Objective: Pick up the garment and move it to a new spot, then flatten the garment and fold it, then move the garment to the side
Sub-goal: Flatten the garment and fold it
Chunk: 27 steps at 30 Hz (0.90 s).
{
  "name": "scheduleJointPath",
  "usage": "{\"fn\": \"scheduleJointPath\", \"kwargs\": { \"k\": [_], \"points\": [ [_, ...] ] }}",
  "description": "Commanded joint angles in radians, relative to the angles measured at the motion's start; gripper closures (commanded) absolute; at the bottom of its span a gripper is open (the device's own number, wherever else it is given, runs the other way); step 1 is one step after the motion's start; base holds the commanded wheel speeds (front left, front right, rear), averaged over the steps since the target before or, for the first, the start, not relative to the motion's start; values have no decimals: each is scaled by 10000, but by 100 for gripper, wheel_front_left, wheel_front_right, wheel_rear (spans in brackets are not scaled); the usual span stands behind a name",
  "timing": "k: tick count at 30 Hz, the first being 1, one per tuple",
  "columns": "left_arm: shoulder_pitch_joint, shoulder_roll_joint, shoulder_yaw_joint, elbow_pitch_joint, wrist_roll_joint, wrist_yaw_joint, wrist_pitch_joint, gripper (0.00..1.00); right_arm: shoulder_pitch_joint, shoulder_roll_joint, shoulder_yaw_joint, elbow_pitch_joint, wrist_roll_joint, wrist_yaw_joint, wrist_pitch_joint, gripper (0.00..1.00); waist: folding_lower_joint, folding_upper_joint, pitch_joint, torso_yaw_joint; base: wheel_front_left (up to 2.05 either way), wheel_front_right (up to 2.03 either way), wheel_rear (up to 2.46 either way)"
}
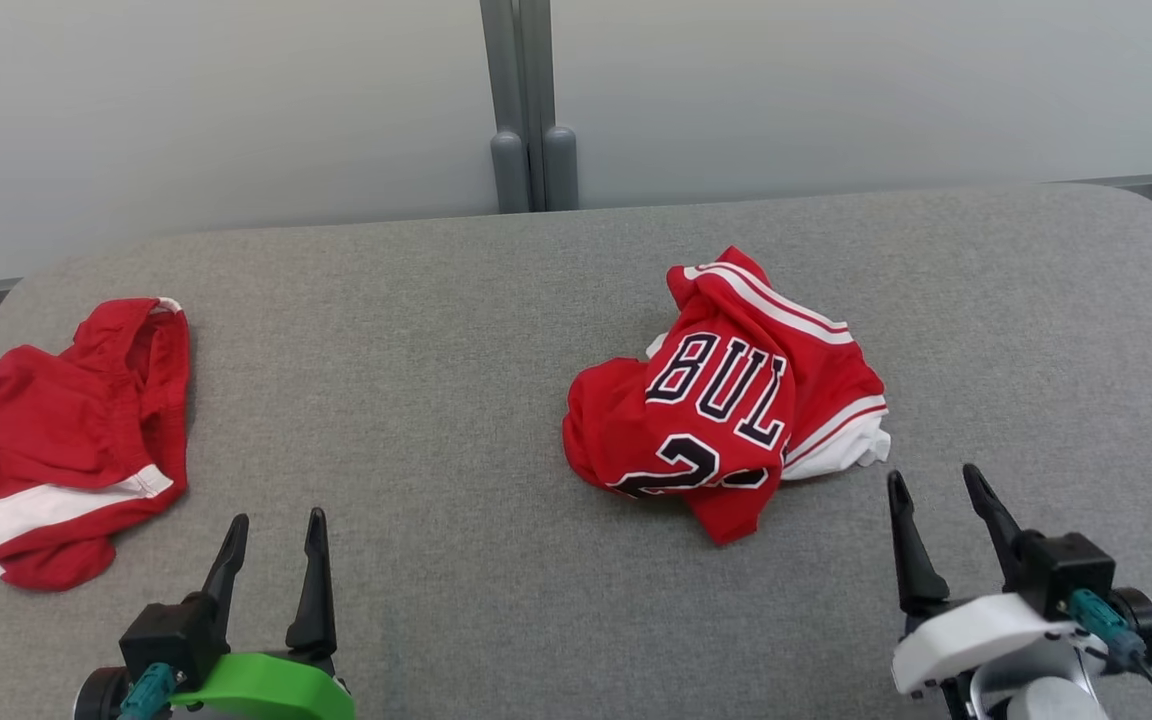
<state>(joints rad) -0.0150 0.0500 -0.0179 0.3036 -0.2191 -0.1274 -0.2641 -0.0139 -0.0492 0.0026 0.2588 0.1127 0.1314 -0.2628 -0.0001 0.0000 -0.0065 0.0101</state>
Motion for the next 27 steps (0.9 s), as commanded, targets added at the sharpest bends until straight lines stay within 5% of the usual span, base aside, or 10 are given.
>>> {"fn": "scheduleJointPath", "kwargs": {
  "k": [1, 12, 19, 27],
  "points": [
    [-164, 10, 2, -8, -53, -35, -5, 0, -396, -22, 144, -21, -92, -14, 97, 0, 1, 0, 34, 25, 0, 0, 0],
    [-460, 11, -523, -79, -143, -29, -6, 0, -3265, -982, 39, 1261, 333, -14, 3199, 0, 1, 0, 524, 727, 0, 0, 0],
    [-757, 16, -858, -46, -140, -31, -6, 0, -4255, -1789, -247, 2721, 1320, -14, 4028, 0, 1, 0, 1069, 1369, 0, 0, 0],
    [-1047, 16, -993, -217, -60, -32, -6, 0, -4759, -2413, 545, 3722, 3014, -12, 4683, 0, 1, 0, 1631, 1777, 0, 0, 0]
  ]
}}
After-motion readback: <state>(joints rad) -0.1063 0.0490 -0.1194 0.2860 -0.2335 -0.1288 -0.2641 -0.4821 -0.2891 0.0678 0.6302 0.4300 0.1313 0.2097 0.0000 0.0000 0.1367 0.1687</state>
